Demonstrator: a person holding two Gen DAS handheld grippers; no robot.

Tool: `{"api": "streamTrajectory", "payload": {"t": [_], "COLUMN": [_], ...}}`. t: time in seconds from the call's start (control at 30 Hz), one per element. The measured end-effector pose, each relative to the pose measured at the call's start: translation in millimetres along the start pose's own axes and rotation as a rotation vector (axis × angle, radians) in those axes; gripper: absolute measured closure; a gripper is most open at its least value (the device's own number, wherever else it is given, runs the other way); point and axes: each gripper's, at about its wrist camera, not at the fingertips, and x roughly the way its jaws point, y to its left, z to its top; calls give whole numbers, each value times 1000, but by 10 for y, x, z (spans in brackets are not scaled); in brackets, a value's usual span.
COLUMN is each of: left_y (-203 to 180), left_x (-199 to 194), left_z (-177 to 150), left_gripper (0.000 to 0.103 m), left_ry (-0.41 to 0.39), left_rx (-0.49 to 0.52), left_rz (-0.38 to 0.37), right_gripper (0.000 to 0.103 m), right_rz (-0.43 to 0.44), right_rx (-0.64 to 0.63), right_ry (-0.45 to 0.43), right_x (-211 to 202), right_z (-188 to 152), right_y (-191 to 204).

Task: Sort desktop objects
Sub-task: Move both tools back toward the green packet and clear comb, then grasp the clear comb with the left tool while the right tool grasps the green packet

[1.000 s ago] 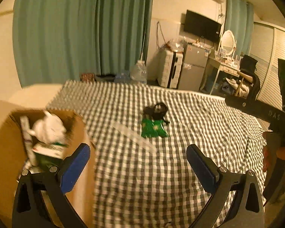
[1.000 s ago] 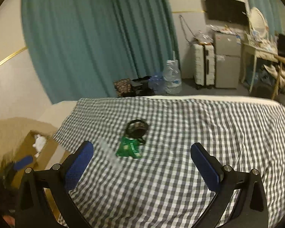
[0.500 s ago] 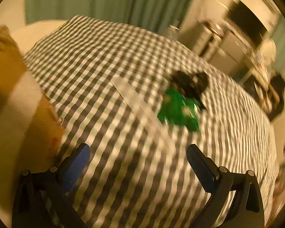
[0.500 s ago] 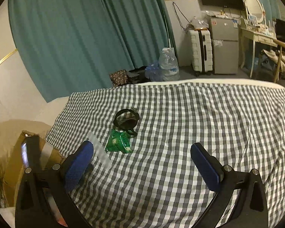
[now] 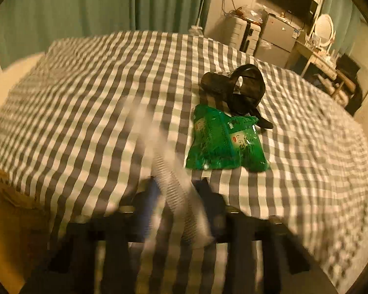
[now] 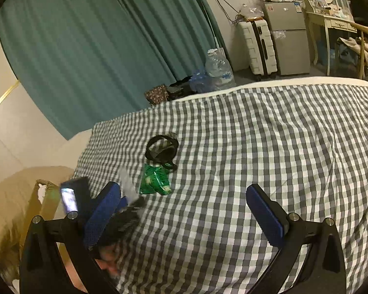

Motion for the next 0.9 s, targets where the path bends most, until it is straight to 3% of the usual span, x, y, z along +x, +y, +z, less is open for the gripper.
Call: {"api": "streamTrajectory", "payload": {"t": [0.03,0.23,0.37,0.47,0.63,0.77,0.83,0.87,0.9], "left_y": [59,197,158,200,284,409,386,350,327], "left_x": [-46,-476,-742,-819,-704,-517,-415,-363,-307], "left_z": [-15,-339,-387,-331,-310,-260,-259,-262,-263], "left_gripper": [100,99,99,99,99,99,99,99,99], "left_ry": [16,77,26,-9,-15,-21,-19,-7,5], "left_rx": [-18,-45,-14,-47,-56,-142,-113,-90,-74], "left_rz": [-23,-22,-4,-24,-4,-73,-59,-46,-34], "right_gripper": [1,1,1,1,1,1,1,2,17], "right_rz": [3,3,1,-11,-64,-59,-52,-53,-47], "right_rx": [1,-33,-66,-128,-228,-184,-162,-155,-154], "right_ry": [12,40,74,106,149,173,164,178,194], "right_x": [35,91,215,412,875,1288,1400,1500,1559], "right_z": [-8,-87,-162,-215,-262,-186,-143,-128,-136], "right_y": [0,64,155,309,565,619,648,671,679]}}
